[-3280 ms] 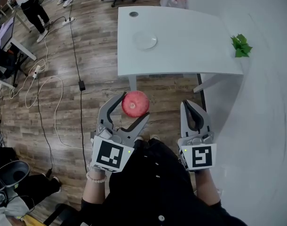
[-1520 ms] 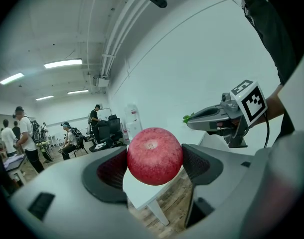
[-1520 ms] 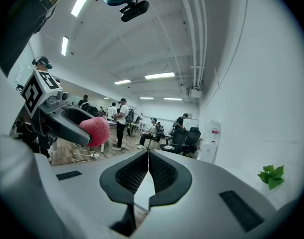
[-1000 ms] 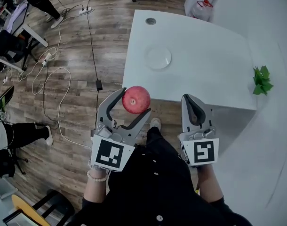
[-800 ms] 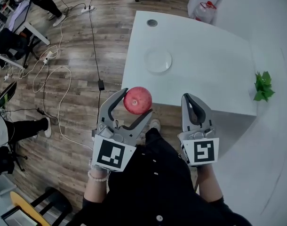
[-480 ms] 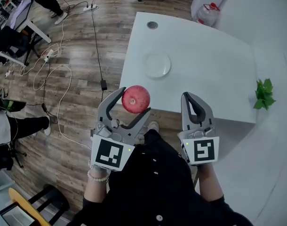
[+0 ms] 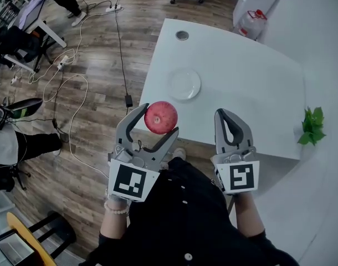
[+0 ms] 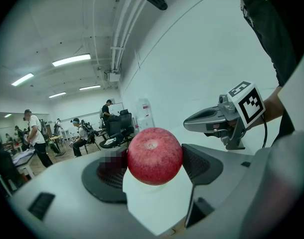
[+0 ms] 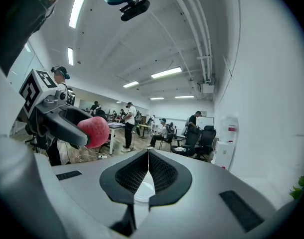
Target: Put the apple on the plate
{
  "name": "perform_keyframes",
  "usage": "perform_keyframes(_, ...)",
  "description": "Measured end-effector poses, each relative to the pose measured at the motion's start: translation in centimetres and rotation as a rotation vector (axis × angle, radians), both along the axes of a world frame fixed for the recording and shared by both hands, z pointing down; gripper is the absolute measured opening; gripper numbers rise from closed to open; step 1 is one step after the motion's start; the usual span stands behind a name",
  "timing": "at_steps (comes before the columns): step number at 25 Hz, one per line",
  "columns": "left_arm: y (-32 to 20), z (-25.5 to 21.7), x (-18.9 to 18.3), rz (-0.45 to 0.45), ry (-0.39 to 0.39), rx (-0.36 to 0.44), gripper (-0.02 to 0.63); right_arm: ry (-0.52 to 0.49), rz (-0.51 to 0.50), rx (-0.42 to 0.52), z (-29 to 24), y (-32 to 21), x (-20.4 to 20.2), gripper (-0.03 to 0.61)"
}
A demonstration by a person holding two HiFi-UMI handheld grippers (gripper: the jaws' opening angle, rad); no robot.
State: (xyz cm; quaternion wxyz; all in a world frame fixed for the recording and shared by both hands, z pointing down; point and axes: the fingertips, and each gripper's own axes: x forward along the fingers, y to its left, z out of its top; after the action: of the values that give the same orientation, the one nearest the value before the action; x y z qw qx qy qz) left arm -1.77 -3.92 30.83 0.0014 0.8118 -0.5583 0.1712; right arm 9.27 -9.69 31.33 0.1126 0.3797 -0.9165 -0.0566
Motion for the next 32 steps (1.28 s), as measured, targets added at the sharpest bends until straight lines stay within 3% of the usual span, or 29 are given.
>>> perform_keyframes(11,-2.3,0.1,0.6,-0.037,-0.003,-0.015,0.356,0.002,-0.025,-0.018,0.3,-2.1,1.1,0.041)
perform_keyframes(32,-3.8,0.2,0.5,0.040,-0.010,-0.029,0.356,-0.001,0.067,-0.023,0.2,-2.7,1.7,0.041)
